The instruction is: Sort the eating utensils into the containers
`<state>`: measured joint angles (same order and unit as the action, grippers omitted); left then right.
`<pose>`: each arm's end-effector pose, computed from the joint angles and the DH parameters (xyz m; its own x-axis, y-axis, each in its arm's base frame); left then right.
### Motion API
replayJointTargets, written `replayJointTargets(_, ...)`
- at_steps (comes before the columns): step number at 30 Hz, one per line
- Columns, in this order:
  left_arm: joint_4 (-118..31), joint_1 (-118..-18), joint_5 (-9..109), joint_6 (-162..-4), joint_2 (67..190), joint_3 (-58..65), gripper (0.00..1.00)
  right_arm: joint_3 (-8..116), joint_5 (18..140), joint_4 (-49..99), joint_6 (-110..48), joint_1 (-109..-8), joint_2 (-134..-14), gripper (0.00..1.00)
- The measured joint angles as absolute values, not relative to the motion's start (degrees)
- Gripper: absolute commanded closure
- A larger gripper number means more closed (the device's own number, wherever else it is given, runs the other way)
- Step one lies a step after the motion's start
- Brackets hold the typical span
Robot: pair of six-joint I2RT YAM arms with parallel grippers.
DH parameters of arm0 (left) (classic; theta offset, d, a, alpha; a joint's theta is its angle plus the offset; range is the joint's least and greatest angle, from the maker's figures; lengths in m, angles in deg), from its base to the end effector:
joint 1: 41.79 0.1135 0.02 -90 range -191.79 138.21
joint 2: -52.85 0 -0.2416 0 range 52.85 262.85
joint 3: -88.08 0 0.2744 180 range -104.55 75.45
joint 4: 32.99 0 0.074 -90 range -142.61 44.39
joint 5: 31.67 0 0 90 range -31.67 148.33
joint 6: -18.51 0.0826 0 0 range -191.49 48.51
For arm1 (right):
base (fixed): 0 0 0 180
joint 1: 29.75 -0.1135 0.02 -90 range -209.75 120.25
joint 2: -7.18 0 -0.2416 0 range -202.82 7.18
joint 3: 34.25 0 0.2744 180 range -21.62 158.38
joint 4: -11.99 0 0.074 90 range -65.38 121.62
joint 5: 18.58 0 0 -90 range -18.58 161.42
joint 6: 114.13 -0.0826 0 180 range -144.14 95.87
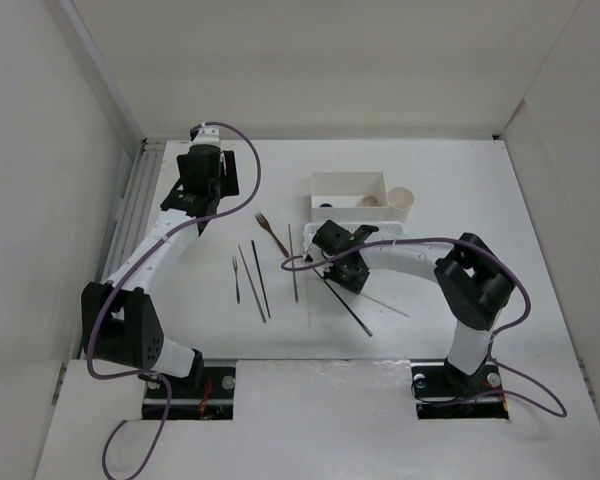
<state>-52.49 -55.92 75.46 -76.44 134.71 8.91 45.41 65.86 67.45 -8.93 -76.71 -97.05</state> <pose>0.3953 -0.0744 0.2820 -0.3622 0.0061 -0.9321 -0.0627 0.9976 0.0309 0.2488 0.2547 0.0797 -0.4610 -0.8760 -0.1421 -0.8672 0.4786 -0.1375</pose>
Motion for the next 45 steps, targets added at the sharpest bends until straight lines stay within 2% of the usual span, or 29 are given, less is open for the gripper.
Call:
replayJointTargets(10, -52.03, -55.92, 75.74, -75.74, 134.74, 8.58, 0.33, 45.38, 67.59, 67.86, -10.40, -76.64, -94.71, 1.00)
replayJointTargets(17, -51.94, -55.92, 75.63, -75.81, 134.87, 8.45, 0.33, 45.23, 68.90, 67.08, -10.18, -76.64, -83.04, 1.00)
replayJointTargets(23, -52.27, -55.92, 75.24, -75.83, 135.57, 7.81, 0.33, 48.09, 71.70, 66.18, -10.64, -74.74, -77.75, 1.00)
replayJointTargets(26, -52.53, -55.92, 75.19, -75.83, 135.61, 7.81, 0.33, 49.56, 73.79, 59.12, -13.57, -68.92, -72.41, 1.00)
replayJointTargets(32, -52.75, -55.92, 74.87, -76.18, 135.72, 7.79, 0.33, 47.57, 71.87, 34.20, -24.69, -46.91, -61.73, 1.00)
replayJointTargets(38, -53.23, -55.55, 74.60, -76.51, 136.03, 7.79, 0.33, 47.88, 72.09, 19.71, -31.82, -37.63, -69.75, 1.00)
replayJointTargets(45, -53.93, -55.03, 74.60, -76.92, 136.07, 7.79, 0.33, 47.79, 76.44, 17.70, -34.07, -34.63, -80.52, 1.00)
